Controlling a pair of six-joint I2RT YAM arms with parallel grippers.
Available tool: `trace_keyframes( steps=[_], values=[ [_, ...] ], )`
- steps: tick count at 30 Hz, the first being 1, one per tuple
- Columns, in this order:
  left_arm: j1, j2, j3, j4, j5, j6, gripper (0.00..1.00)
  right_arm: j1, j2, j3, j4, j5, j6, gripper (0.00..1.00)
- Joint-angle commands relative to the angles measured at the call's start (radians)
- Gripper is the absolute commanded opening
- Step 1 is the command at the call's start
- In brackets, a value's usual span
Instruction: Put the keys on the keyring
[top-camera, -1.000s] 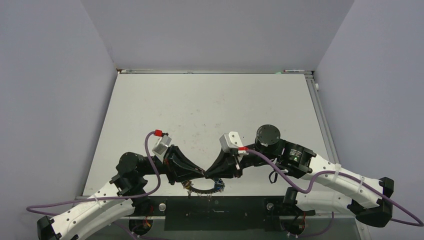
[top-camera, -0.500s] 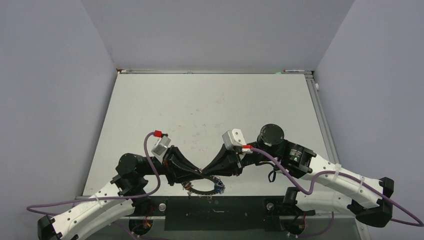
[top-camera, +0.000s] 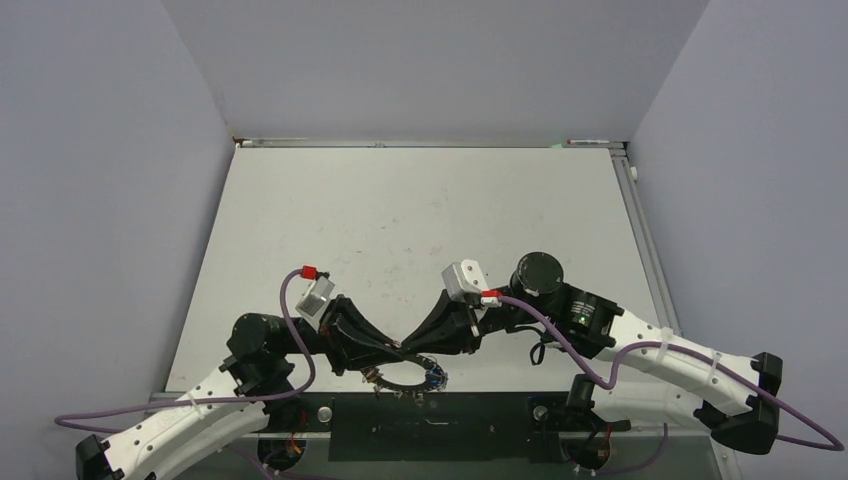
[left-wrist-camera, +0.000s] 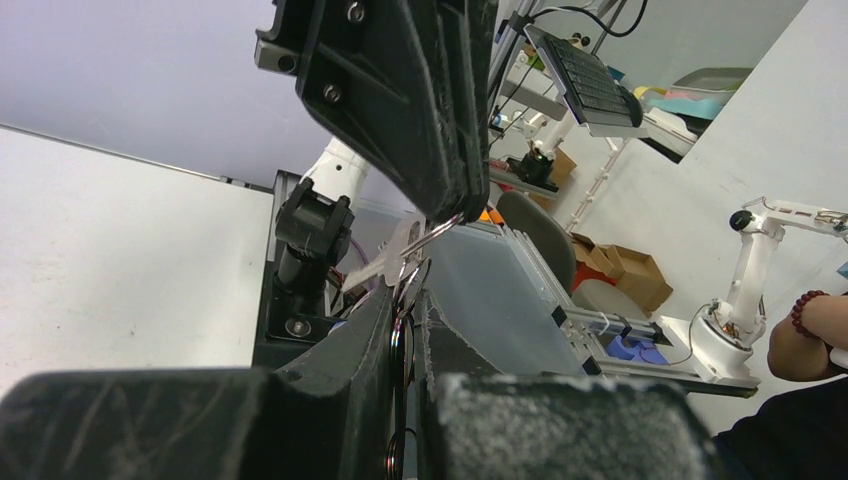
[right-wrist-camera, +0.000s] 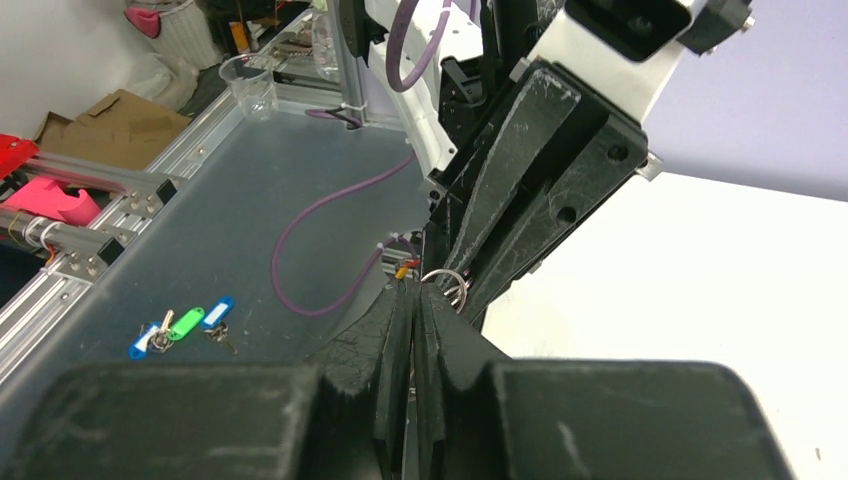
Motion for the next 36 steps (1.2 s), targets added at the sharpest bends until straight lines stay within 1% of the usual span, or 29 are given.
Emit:
trace_keyframes(
  steps=[1, 19, 26, 36],
  values=[
    [0.000, -0.024, 0.009, 0.099, -0.015, -0.021, 0.00, 0.006, -0.022, -0.036, 0.110, -0.036, 0.027, 0.05],
    [0.003, -0.052, -0.014, 0.134, -0.076, -0.048, 0.00, 0.007, -0.048, -0.030, 0.129, -0.061, 0.034, 0.05],
    [0.003, -0.024, -0.020, 0.185, -0.064, -0.077, 0.00, 0.010, -0.030, -0.028, 0.156, -0.073, 0.037, 0.05],
    [0.001, -0.011, -0.019, 0.195, -0.042, -0.082, 0.00, 0.014, 0.005, -0.019, 0.185, -0.079, 0.031, 0.05]
  ],
)
